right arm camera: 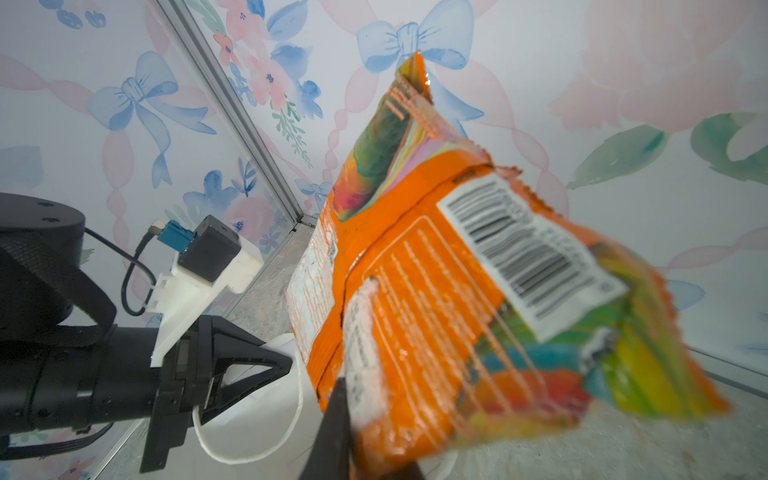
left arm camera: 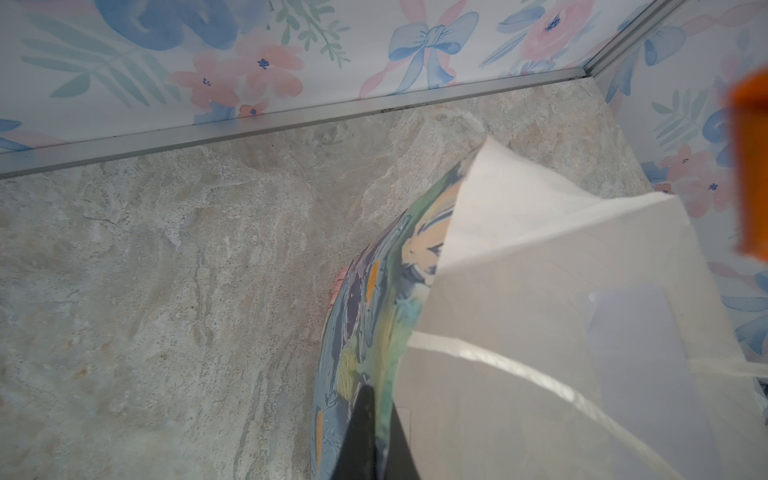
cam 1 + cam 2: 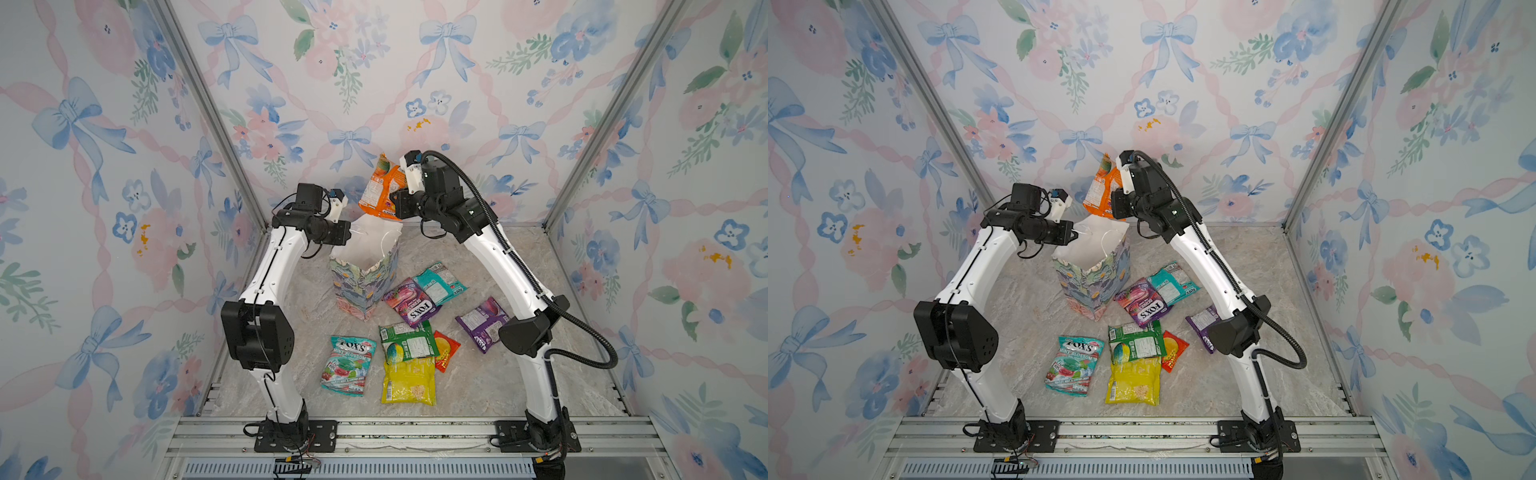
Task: Place the snacks into the paper bag
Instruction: 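Lift the orange rainbow packet with the right gripper and carry it above the bag, then lower the orange packet into the bag and open the right gripper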
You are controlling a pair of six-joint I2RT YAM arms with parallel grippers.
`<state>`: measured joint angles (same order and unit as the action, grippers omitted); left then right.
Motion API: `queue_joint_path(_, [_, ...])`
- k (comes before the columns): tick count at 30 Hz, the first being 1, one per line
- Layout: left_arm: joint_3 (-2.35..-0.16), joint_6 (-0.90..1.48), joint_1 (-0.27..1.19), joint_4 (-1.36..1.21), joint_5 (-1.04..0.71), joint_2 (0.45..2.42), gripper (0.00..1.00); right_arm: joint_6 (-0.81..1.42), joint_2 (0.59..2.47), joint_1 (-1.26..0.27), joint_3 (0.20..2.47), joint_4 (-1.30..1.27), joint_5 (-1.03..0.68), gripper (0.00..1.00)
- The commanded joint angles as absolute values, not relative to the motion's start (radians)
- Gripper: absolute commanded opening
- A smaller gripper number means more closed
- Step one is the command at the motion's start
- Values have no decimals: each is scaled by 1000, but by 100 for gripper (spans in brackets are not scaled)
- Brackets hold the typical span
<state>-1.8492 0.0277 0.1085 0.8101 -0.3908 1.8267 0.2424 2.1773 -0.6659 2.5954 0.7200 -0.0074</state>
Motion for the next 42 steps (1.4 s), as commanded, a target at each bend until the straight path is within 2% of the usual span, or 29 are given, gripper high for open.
queue_joint_path(1, [-1841, 47, 105, 815, -411, 1823, 0, 227, 2118, -681, 2525, 700, 39, 0])
queue_joint_path(8, [-1842, 51, 106, 815, -414, 1821, 0, 239, 2047, -692, 2387, 670, 44, 0])
queue_joint_path(22, [-1843, 69, 103, 815, -414, 1825, 0, 225, 2002, -745, 2291, 687, 71, 0])
queue_joint_path(27, [-1842, 69, 104, 815, -423, 1823, 0, 227, 2038, -758, 2331, 678, 68, 0])
queue_joint_path(37, [-1842, 70, 104, 815, -438, 1827, 0, 263, 2184, -762, 2550, 683, 26, 0])
queue_joint_path(42, [-1842, 74, 103, 815, -437, 1827, 0, 304, 2205, -765, 2558, 675, 3, 0])
